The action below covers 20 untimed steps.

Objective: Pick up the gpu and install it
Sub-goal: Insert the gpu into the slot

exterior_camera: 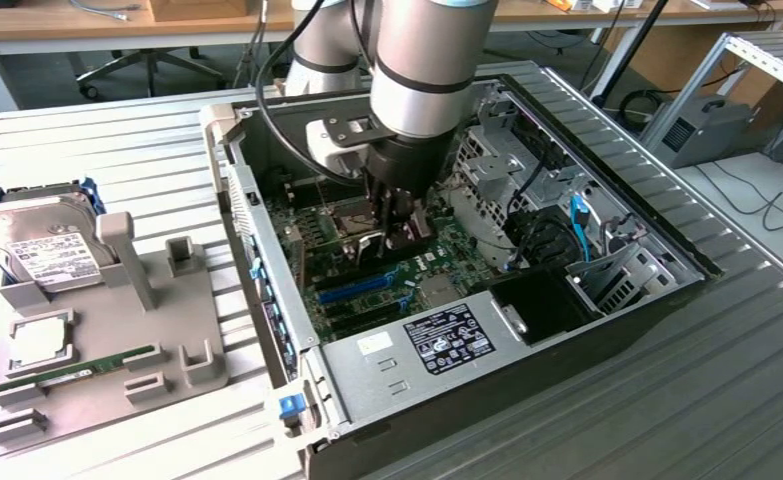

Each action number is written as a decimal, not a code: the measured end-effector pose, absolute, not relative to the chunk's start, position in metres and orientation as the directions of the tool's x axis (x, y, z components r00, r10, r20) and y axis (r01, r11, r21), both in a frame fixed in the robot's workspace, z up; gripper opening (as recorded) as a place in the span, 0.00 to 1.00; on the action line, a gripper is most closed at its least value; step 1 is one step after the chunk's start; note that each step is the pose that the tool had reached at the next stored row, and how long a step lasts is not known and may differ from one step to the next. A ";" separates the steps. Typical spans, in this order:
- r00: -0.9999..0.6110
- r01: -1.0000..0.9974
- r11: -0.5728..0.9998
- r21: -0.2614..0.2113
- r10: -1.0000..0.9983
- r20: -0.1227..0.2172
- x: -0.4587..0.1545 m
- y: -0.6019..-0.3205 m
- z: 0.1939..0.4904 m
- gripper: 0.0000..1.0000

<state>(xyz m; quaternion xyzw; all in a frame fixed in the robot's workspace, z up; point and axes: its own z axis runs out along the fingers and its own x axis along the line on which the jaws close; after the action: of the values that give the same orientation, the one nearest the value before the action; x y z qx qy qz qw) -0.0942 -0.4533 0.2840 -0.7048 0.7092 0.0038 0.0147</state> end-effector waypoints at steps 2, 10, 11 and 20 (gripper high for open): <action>-0.006 -1.000 0.006 -0.015 -1.000 -0.026 -0.094 -0.453 0.284 0.27; -0.006 -1.000 0.006 -0.015 -1.000 -0.026 -0.097 -0.456 0.284 0.27; -0.006 -1.000 0.006 -0.015 -1.000 -0.026 -0.097 -0.456 0.284 0.27; -0.006 -1.000 0.006 -0.015 -1.000 -0.026 -0.100 -0.458 0.283 0.27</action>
<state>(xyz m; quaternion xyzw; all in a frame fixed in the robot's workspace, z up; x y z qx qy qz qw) -0.0997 -0.4576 0.2834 -0.7049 0.7092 0.0037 0.0147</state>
